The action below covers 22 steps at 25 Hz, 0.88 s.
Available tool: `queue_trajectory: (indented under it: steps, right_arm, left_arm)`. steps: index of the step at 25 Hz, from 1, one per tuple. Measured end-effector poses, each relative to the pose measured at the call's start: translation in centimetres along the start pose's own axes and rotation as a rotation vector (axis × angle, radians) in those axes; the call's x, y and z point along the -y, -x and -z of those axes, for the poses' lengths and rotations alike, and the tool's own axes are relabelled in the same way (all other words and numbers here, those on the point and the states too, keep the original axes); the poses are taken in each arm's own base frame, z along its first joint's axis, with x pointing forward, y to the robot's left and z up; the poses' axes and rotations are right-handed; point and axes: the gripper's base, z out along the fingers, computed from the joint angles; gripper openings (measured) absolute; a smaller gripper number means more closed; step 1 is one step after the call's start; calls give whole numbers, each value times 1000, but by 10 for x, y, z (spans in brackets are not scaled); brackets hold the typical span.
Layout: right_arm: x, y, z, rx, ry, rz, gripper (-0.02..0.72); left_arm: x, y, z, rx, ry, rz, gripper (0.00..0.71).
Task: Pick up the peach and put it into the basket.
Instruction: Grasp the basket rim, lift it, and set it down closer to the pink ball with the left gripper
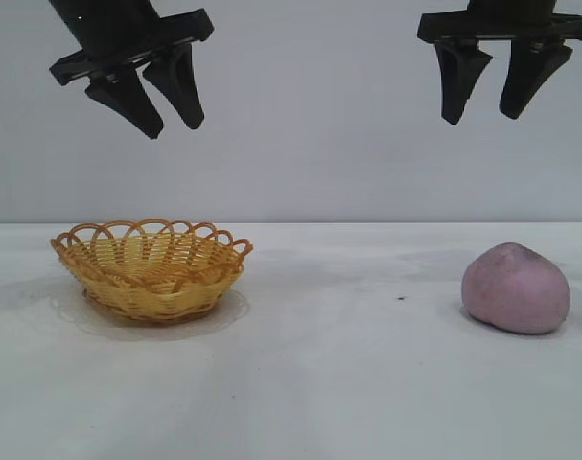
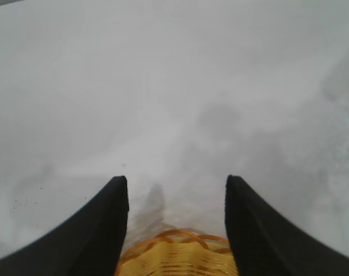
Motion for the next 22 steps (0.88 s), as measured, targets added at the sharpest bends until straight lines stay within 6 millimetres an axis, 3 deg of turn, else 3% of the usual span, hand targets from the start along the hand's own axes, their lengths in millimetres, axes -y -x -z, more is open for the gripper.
queue_trajectory:
  steps: [14, 22]
  right_arm:
    - [0, 0, 0, 0, 0, 0, 461]
    - [0, 0, 0, -2, 0, 0, 461]
  left_arm:
    - [0, -2, 0, -17, -1, -13, 368]
    - [-4, -12, 1, -132, 31, -151, 368]
